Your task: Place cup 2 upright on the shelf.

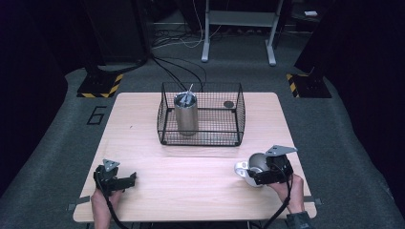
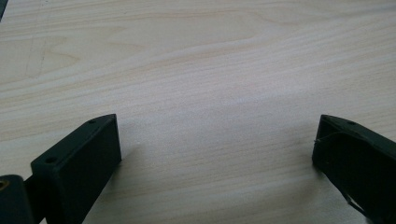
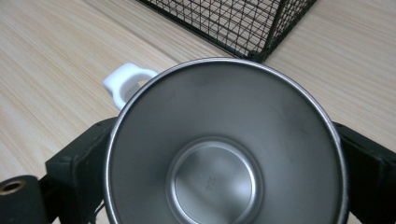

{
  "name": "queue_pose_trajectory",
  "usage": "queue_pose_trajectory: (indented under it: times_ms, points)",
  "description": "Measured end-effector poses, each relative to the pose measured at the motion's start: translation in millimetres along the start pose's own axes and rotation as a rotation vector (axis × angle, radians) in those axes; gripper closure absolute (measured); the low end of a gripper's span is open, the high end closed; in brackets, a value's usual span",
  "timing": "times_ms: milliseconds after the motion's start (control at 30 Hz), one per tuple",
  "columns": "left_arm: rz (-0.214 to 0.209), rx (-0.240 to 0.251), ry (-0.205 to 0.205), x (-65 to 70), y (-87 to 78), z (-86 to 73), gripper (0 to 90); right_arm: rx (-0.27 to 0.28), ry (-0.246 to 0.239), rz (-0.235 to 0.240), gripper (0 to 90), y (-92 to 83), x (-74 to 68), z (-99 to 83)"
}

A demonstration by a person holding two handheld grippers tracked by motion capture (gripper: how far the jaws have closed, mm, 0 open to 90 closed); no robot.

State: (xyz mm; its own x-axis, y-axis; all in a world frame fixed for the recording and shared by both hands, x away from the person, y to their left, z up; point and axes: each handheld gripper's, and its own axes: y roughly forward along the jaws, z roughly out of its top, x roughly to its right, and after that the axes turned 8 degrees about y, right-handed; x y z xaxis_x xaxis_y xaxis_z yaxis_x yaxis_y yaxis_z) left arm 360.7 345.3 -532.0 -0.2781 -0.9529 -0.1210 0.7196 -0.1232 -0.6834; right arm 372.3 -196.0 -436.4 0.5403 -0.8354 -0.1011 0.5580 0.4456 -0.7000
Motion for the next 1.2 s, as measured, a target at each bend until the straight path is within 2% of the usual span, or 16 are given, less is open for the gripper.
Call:
queue_pose_trajectory:
  times_ms: [967,1133,1200]
  points:
    - [0.000,0.001,-0.001,0.1,0.0,0.0,1.1,-0.013,-0.068,0.082,5.7,47.8,-25.5,51.6]
    - [0.000,0.001,-0.001,0.0,0.1,0.0,1.2,-0.026,-0.082,0.091,5.7,50.6,-28.0,61.0]
    - [0.000,0.000,-0.002,0.0,0.0,0.0,1.2,-0.008,-0.082,0.087,5.7,51.7,-29.4,64.0]
